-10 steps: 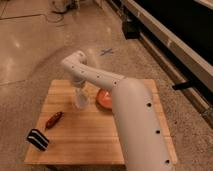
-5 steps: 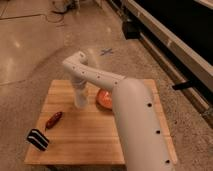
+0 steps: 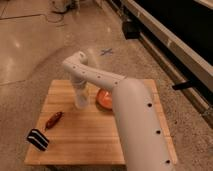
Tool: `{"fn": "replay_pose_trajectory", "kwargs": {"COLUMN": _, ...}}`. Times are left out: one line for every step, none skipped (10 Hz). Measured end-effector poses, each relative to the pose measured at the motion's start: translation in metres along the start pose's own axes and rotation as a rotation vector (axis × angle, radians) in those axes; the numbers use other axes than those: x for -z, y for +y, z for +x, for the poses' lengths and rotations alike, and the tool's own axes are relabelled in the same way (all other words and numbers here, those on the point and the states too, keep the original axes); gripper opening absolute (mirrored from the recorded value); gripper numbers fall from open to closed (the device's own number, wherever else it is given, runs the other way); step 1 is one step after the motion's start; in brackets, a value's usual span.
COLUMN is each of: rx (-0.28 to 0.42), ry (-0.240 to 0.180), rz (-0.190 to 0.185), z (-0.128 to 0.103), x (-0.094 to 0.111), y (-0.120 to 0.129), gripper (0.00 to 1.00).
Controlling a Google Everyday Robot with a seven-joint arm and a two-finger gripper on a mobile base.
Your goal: Place the ceramic cup over the eraser
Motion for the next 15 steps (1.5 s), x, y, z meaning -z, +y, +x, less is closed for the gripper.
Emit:
{"fn": "replay_pose_trajectory", "kwargs": {"rx": 0.000, "ry": 0.000, "rz": 0.000, "z": 0.000, "x": 0.000, "y": 0.000, "gripper": 0.14}}
{"fn": "replay_pose_trajectory", "kwargs": {"rx": 0.000, "ry": 0.000, "rz": 0.000, "z": 0.000, "x": 0.000, "y": 0.000, "gripper": 0.14}}
{"fn": "replay_pose_trajectory", "kwargs": {"rx": 0.000, "ry": 0.000, "rz": 0.000, "z": 0.000, "x": 0.000, "y": 0.000, "gripper": 0.14}}
{"fn": "replay_pose_trajectory", "kwargs": {"rx": 0.000, "ry": 0.000, "rz": 0.000, "z": 0.000, "x": 0.000, "y": 0.000, "gripper": 0.14}}
{"fn": "replay_pose_trajectory", "kwargs": {"rx": 0.000, "ry": 0.000, "rz": 0.000, "z": 0.000, "x": 0.000, "y": 0.000, "gripper": 0.14}}
{"fn": "replay_pose_trajectory", "kwargs": {"rx": 0.004, "ry": 0.004, "rz": -0.002, "z": 0.000, "x": 0.001, "y": 0.002, "gripper": 0.14}}
{"fn": "replay_pose_trajectory", "kwargs": {"rx": 0.017, "ry": 0.011, "rz": 0.003, "z": -0.003, "x": 0.007, "y": 0.002, "gripper": 0.14}}
{"fn": "replay_pose_trajectory", "kwargs": {"rx": 0.040, "ry": 0.024, "rz": 0.024, "z": -0.008, "x": 0.018, "y": 0.001, "gripper": 0.14}}
{"fn": "replay_pose_trajectory", "kwargs": {"rx": 0.074, "ry": 0.038, "rz": 0.052, "z": -0.020, "x": 0.034, "y": 0.001, "gripper": 0.14}}
{"fn": "replay_pose_trajectory", "kwargs": {"rx": 0.113, "ry": 0.052, "rz": 0.082, "z": -0.035, "x": 0.051, "y": 0.002, "gripper": 0.14}}
{"fn": "replay_pose_trajectory", "kwargs": {"rx": 0.140, "ry": 0.062, "rz": 0.104, "z": -0.046, "x": 0.064, "y": 0.007, "gripper": 0.14}}
{"fn": "replay_pose_trajectory", "kwargs": {"rx": 0.168, "ry": 0.072, "rz": 0.122, "z": -0.058, "x": 0.077, "y": 0.015, "gripper": 0.14}}
{"fn": "replay_pose_trajectory", "kwargs": {"rx": 0.202, "ry": 0.083, "rz": 0.144, "z": -0.073, "x": 0.093, "y": 0.024, "gripper": 0.14}}
{"fn": "replay_pose_trajectory", "kwargs": {"rx": 0.227, "ry": 0.089, "rz": 0.155, "z": -0.084, "x": 0.103, "y": 0.029, "gripper": 0.14}}
{"fn": "replay_pose_trajectory", "kwargs": {"rx": 0.254, "ry": 0.094, "rz": 0.167, "z": -0.096, "x": 0.116, "y": 0.034, "gripper": 0.14}}
